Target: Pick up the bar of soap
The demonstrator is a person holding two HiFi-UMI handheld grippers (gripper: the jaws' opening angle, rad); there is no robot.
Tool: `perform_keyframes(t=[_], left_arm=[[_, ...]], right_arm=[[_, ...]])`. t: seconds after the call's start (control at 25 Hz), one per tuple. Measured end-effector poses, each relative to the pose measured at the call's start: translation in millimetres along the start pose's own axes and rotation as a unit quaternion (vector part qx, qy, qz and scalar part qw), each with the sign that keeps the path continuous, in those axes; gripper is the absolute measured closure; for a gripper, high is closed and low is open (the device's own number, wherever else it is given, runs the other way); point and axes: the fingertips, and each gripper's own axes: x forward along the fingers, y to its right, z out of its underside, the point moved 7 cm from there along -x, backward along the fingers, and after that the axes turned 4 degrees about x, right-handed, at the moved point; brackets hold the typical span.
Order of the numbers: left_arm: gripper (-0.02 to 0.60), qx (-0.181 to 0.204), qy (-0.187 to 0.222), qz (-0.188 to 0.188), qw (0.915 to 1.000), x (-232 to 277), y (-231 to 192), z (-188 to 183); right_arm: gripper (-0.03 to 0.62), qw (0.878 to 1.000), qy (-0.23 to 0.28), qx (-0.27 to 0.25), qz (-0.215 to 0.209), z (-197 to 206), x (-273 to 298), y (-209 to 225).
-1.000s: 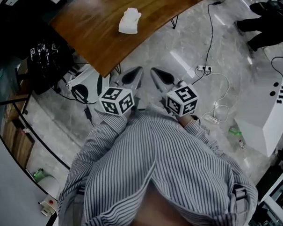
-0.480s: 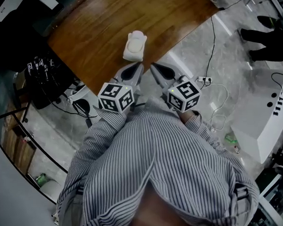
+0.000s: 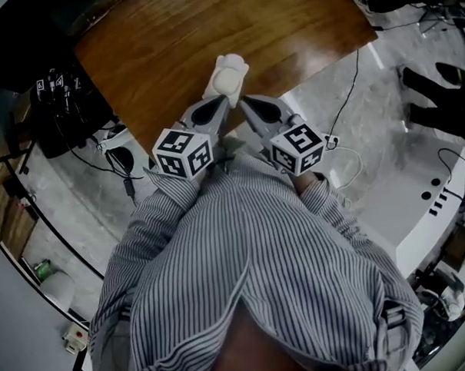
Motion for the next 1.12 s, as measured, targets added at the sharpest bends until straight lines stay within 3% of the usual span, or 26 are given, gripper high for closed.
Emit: perform_keyframes(t=[0.12, 0.2, 0.32, 0.52, 0.6, 0.68, 0.84, 0.92, 1.04, 1.12], left_arm=[[0.575, -0.015, 0.004, -0.021, 0.9997, -2.9, 0.9, 1.8], [0.575, -0.020, 0.006, -0.029, 0.9994, -5.9, 1.1, 2.5], [0.575, -0.022, 0.010, -0.041, 0.9989, -8.8, 2.3, 11.0], [0.575, -0.041, 0.019, -0.062, 0.9970, -7.4, 4.2, 25.4], [0.575, -0.044, 0.023, -0.073, 0.9961, -3.2, 9.5, 29.5], [0.575, -0.047, 0.028, -0.079, 0.9954, 1.1, 13.0, 32.8], [0.575, -0.054, 0.038, -0.088, 0.9939, 1.6, 5.9, 37.5], [0.575, -0.057, 0.043, -0.095, 0.9929, 1.3, 3.5, 36.4], [0.575, -0.060, 0.048, -0.105, 0.9915, 1.7, 1.1, 35.5], [0.575, -0.063, 0.048, -0.108, 0.9909, 1.8, 0.2, 37.7]], right_arm=[[0.576, 0.996, -0.048, -0.049, -0.053, -8.9, 11.0, 6.4], [0.574, 0.986, -0.082, -0.112, -0.094, -15.5, 20.4, 8.4], [0.572, 0.947, -0.145, -0.224, -0.177, -17.1, 35.2, 12.2], [0.540, 0.827, -0.251, -0.381, -0.329, -18.2, 59.1, 19.5], [0.501, 0.782, -0.268, -0.426, -0.367, -23.8, 63.1, 23.0], [0.466, 0.730, -0.284, -0.484, -0.390, -26.9, 66.1, 27.0], [0.423, 0.583, -0.334, -0.615, -0.412, -14.8, 81.0, 32.5], [0.388, 0.524, -0.346, -0.654, -0.422, -9.7, 87.1, 34.5], [0.358, 0.458, -0.346, -0.693, -0.436, -3.9, 96.5, 35.0], [0.356, 0.428, -0.345, -0.706, -0.446, 1.2, 102.8, 34.0]])
